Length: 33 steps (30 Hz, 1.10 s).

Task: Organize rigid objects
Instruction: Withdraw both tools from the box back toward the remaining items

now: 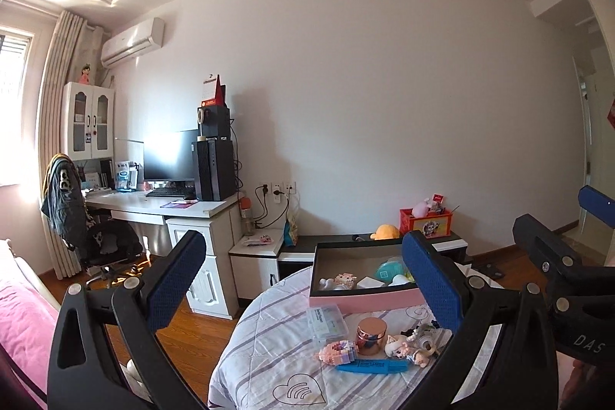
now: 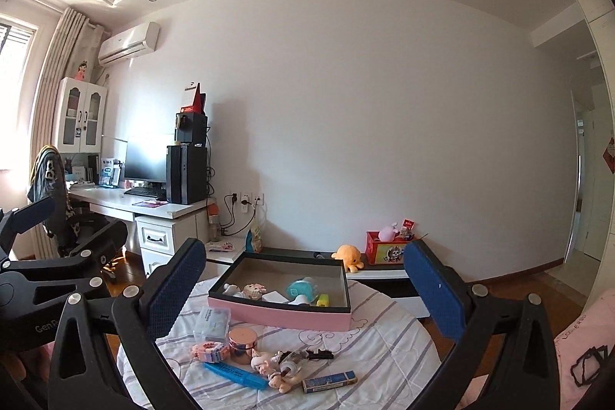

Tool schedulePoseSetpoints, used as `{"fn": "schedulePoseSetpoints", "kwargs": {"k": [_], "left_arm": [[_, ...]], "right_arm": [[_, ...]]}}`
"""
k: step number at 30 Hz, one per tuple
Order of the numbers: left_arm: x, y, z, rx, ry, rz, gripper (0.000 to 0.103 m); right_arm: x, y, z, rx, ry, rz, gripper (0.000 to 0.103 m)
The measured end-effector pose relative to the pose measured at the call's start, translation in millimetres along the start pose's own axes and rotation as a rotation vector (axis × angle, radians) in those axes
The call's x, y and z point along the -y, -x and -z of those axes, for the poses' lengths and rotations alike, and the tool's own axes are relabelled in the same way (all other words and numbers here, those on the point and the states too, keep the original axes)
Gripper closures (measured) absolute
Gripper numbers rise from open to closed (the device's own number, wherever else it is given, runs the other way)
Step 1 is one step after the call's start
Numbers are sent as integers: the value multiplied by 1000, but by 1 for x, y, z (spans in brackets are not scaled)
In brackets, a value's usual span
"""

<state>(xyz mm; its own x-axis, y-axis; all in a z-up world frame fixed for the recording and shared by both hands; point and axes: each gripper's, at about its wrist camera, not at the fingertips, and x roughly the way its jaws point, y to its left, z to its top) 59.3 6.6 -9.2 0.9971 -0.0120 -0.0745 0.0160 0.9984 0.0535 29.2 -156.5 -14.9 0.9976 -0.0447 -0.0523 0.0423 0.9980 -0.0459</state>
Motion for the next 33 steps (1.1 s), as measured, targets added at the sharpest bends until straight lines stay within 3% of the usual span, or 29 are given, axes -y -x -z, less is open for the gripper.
{"fn": "schedulePoseSetpoints", "kwargs": {"k": [14, 33], "left_arm": [[3, 20, -3, 36, 9, -7, 0], [14, -2, 8, -23, -4, 32, 0]], "right_arm": [[2, 19, -5, 27, -2, 14, 0], [11, 4, 6, -24, -17, 32, 0]]}}
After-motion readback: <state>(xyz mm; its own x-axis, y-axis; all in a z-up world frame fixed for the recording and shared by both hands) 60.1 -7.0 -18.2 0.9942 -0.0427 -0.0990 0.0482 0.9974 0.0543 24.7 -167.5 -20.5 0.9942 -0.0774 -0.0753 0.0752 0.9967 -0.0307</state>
